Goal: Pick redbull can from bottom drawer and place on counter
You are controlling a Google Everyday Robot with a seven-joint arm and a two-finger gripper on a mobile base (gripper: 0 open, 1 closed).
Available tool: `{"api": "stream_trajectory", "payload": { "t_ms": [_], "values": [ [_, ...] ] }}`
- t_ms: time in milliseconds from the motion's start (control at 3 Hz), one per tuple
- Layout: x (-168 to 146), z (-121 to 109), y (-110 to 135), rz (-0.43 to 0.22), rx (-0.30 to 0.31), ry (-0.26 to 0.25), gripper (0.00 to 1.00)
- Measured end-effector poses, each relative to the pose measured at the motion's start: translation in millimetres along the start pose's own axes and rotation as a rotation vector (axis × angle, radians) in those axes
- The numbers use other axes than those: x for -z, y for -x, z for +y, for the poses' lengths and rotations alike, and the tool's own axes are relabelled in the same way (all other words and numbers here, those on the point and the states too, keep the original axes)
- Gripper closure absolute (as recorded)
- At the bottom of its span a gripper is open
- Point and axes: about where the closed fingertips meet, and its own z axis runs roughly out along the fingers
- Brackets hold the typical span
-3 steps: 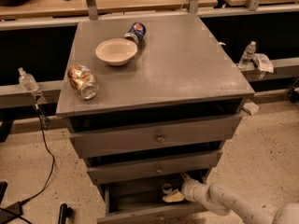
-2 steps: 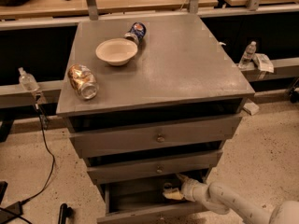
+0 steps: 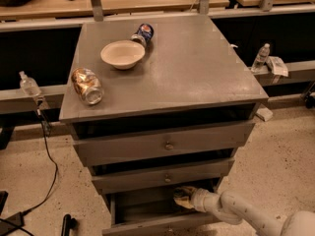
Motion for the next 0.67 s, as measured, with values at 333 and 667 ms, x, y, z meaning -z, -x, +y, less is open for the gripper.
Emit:
{"api": "stream_trajectory", "payload": {
  "t_ms": [333,667],
  "values": [
    [1,3,3,-0.031,0.009,0.025,1.00],
    [17,6,10,-0.130,0.002,0.028,1.00]
  ]
}}
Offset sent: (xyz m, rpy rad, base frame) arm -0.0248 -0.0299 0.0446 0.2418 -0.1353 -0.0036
